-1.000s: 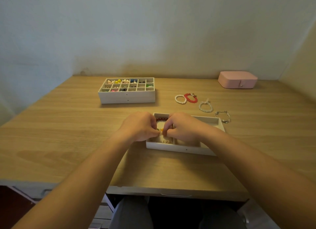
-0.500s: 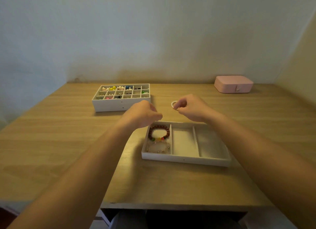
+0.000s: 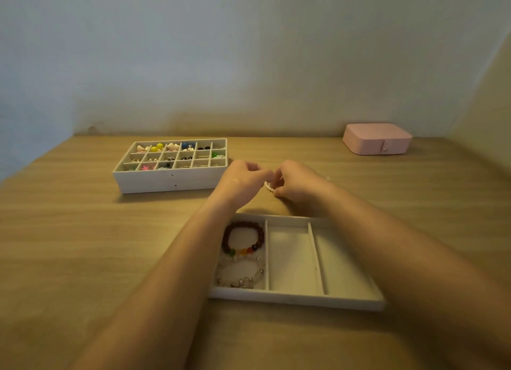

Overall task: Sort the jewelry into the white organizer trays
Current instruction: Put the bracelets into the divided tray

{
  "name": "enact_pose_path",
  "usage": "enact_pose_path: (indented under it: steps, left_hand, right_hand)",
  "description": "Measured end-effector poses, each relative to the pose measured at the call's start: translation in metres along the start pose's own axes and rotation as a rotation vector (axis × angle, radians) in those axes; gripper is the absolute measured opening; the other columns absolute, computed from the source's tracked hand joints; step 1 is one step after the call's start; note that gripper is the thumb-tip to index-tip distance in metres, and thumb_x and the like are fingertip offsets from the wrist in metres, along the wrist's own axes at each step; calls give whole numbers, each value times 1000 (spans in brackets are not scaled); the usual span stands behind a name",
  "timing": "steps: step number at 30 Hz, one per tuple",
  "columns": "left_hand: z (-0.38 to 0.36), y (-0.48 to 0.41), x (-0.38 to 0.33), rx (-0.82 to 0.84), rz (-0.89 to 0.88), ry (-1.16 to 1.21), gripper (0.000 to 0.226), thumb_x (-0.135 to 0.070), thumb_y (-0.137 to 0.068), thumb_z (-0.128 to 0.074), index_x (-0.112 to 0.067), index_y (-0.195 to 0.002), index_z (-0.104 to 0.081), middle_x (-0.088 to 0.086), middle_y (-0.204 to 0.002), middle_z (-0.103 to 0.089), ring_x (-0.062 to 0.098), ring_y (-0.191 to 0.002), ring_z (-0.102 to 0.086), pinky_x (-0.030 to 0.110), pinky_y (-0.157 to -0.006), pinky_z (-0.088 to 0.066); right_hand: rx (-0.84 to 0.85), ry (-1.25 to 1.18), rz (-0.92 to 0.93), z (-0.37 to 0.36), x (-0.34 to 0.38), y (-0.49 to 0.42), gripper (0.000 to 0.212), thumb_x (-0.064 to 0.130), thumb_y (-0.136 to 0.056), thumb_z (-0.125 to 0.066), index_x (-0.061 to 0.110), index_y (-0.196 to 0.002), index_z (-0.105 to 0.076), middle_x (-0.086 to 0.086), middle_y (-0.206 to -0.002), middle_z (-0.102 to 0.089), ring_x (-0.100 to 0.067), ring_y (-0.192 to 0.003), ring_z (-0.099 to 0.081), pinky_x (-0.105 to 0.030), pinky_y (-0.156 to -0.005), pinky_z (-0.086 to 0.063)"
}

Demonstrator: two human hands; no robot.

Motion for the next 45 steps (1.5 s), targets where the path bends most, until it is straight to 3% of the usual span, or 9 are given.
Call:
enact_pose_path:
  steps: [6, 11, 14, 19, 23, 27, 32, 40, 45]
  left_hand:
    - [5, -2, 8, -57, -65, -57, 18, -27, -91, -65, -12, -84, -71, 5, -78, -65, 15, -75, -57, 35, -71, -49]
    - [5, 5, 11, -89, -80, -52, 9, -26, -89, -69, -18, -94, -70, 0, -88, -70, 18, -83, -65, 35, -77, -54]
    - [-10, 12, 6, 2, -116, -9, 26, -26, -88, -72, -23, -112, -64, -6, -104, -69, 9, -94, -66, 29, -82, -55]
    - [-35, 27, -10, 191, -200, 128, 25, -16, -90, -72, -20, -114, -66, 1, -100, -76, 14, -93, -72, 29, -80, -58]
    - [-35, 29, -5, 165, -145, 240, 16, -9, -89, -71, -13, -104, -69, 8, -90, -77, 22, -80, -71, 39, -79, -58]
    - [-32, 28, 3, 166, -60, 374, 11, -4, -92, -66, -9, -102, -69, 7, -87, -75, 20, -77, -68, 32, -73, -57]
    - [-27, 28, 4, 172, -54, 459, 12, -8, -92, -67, -11, -103, -70, 8, -87, -73, 20, -78, -66, 27, -67, -56]
    - [-25, 30, 2, 225, -65, 567, 26, -15, -84, -72, -13, -109, -66, 13, -96, -75, 25, -91, -72, 24, -68, -56]
    - [-26, 34, 1, 275, -63, 404, 21, -3, -89, -68, -10, -109, -65, 9, -97, -76, 28, -90, -73, 31, -71, -56]
  right_hand:
    - [85, -85, -19, 6, 2, 7, 19, 14, -99, -61, 13, -114, -72, -1, -103, -70, -19, -100, -64, -33, -89, -52]
    - [138, -717, -91, 24, -5, 38, 18, 7, -102, -57, 11, -110, -72, -9, -99, -69, -22, -93, -66, -36, -86, -57]
    - [178, -1157, -57, 29, -1, 62, 23, 1, -101, -53, 6, -121, -65, -11, -95, -70, -20, -83, -71, -33, -75, -61]
    - [217, -1491, 61, 27, 2, 82, 35, 2, -94, -58, 2, -129, -58, -10, -88, -66, -16, -70, -63, -30, -63, -60]
    - [190, -1427, 51, 23, -12, 85, 33, 5, -92, -61, 6, -125, -63, -11, -94, -65, -12, -67, -61, -27, -59, -55]
    - [120, -1434, -35, 17, -29, 87, 30, 3, -94, -61, 3, -123, -65, -16, -105, -62, -13, -67, -61, -24, -60, -56]
    - [88, -1285, -34, 17, -35, 87, 31, -10, -89, -64, 0, -118, -68, -16, -100, -68, -20, -75, -68, -29, -70, -59]
    - [94, -968, 48, 23, -23, 92, 19, 2, -94, -61, 13, -103, -75, -3, -81, -72, -16, -76, -68, -30, -69, -57]
    - [79, -810, 120, 31, -15, 99, 16, 4, -94, -66, 12, -104, -73, -6, -82, -74, -15, -71, -68, -30, -64, -56]
Point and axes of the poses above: each hand's wrist, its own y-axis away from the middle knuckle, its own z-axis out of the back of the hand, x = y × z, the point moved 10 cm from there along -y, towards the middle knuckle
